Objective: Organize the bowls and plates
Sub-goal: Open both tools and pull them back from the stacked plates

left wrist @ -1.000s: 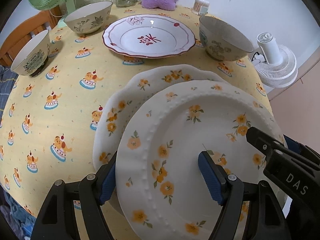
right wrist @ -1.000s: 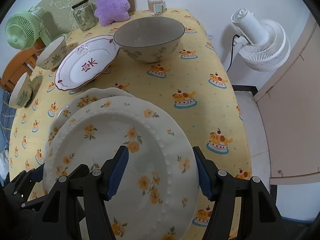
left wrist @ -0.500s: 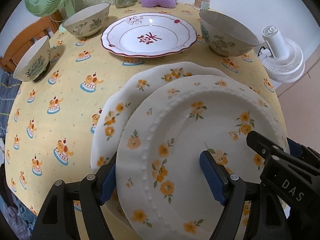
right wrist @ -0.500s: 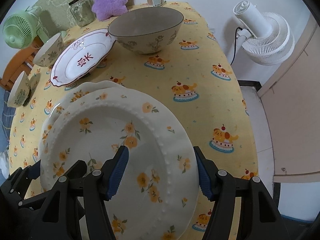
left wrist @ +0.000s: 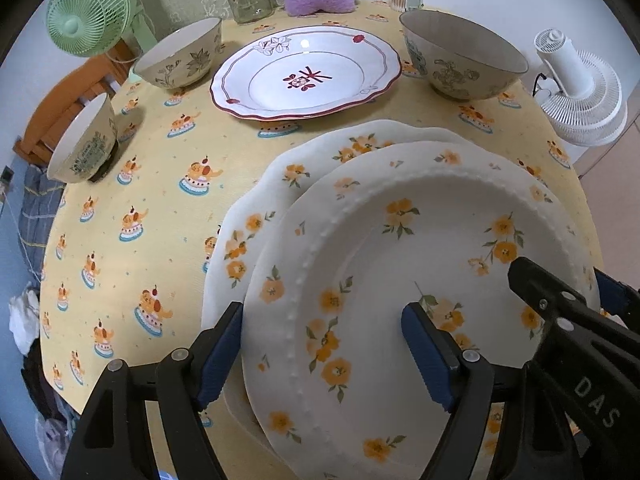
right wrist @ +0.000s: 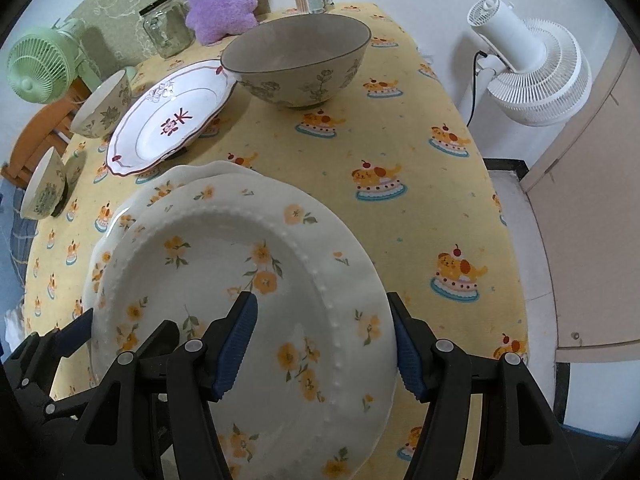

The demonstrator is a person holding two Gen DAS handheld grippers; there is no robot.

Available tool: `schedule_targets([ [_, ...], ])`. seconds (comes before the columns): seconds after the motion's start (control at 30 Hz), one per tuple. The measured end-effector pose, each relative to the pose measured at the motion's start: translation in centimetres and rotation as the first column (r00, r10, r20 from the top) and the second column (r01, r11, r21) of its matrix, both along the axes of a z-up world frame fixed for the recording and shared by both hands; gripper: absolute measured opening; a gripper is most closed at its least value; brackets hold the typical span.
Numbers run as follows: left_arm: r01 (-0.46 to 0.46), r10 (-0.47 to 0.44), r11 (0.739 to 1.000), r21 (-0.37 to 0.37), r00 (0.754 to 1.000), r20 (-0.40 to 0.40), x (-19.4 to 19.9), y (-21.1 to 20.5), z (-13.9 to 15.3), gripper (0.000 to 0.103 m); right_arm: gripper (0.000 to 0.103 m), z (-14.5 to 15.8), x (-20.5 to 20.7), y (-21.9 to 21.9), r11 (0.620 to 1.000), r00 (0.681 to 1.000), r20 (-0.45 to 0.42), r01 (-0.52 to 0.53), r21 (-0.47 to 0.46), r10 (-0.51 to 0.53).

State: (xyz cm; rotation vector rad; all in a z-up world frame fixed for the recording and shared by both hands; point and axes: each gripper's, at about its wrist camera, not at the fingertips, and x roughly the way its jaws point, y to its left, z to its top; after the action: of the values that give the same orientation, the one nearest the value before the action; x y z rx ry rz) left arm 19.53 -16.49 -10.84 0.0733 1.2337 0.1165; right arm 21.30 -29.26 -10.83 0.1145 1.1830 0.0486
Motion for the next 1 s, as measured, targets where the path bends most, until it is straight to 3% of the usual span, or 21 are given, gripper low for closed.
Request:
schedule_targets([
  [0.1,0.026,-0.026,0.998,0.061,1.0,0.008,-0.1,-0.7,0.1,0.079,0.066,0.4,-0.6,-0.3,1.0,1.0,0.011,0.001,-0.007,-0.001],
  [0.17,0.021,-0.022,0.999,0.048,1.0,0.014,-0.2,-0.5,0.3,0.078,0.055,0.7,-1.1,-0.5,1.0,1.0,0.011,0.0,-0.01,0.0],
  [0.37,0.029,-0.029,1.0,0.002,0.999,0.02,-0.4,0.6,0.7,0.077,0.04,1.6,-2.6,-1.7,0.999,0.999,0.031,0.039,0.011,-0.04],
  [1.0,0.05,-0.047,0.998,-0.036,0.996,0.075,0.3,2.4,1.6,0.077,0.041,1.3,0.3,1.6,0.996,1.0,0.027,-0.008,-0.084,0.01],
])
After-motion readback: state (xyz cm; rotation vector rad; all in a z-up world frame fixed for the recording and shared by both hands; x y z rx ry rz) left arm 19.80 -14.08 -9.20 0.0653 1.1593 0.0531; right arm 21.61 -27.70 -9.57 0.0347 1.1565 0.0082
